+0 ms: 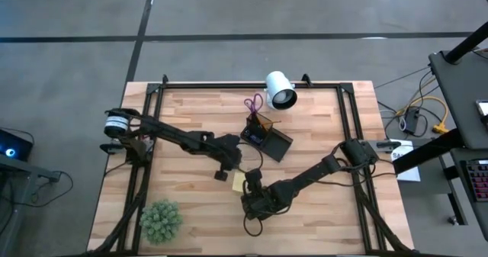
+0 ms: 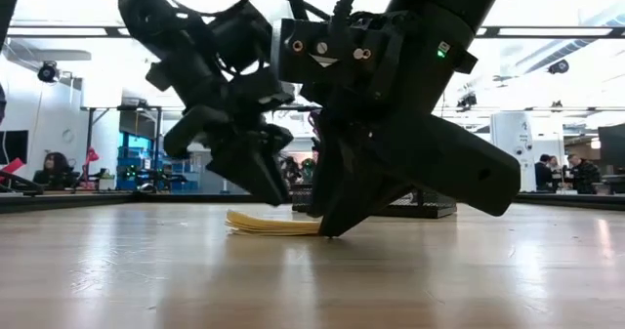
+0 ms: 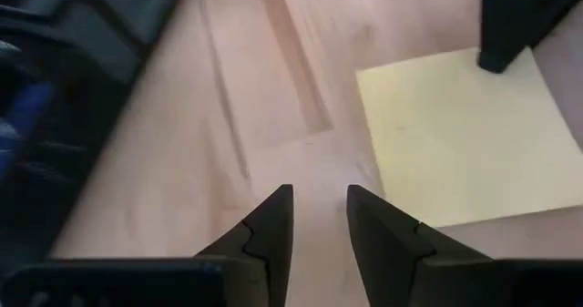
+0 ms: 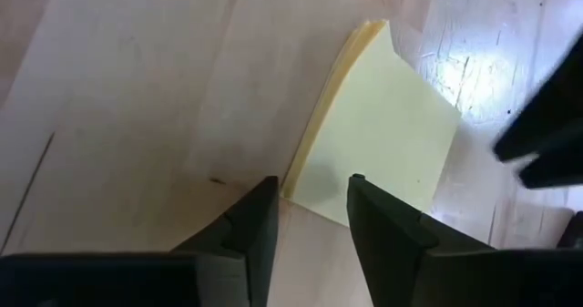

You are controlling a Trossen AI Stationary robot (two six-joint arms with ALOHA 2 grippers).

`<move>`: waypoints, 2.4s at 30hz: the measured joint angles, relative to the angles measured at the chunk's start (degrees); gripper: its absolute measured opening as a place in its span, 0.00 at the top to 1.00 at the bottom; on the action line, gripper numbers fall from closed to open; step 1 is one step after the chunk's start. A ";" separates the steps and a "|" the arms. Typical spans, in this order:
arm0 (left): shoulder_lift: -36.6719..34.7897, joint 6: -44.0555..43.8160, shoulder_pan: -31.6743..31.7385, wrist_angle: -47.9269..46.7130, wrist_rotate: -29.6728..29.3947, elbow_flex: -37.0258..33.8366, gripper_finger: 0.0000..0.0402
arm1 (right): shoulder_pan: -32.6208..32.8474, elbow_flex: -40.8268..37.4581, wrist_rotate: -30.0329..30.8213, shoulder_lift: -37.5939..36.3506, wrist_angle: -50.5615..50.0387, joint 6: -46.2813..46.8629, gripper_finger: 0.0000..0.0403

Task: Pick and place office supplies into organizer
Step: Put the yellow sticky notes into the black mesh organizer

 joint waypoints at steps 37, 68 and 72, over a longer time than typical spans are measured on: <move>3.19 0.37 -1.56 -0.29 6.96 0.17 0.78 | -5.38 1.92 0.68 -0.13 -1.14 -0.29 0.91; -19.05 -4.88 -1.41 -10.97 -4.88 -4.07 0.78 | -12.02 7.26 -1.43 -11.82 -43.32 48.09 0.98; -19.38 -6.54 -1.41 -12.71 -5.47 -4.66 0.78 | -15.15 3.24 -1.42 -12.26 -42.68 44.04 0.98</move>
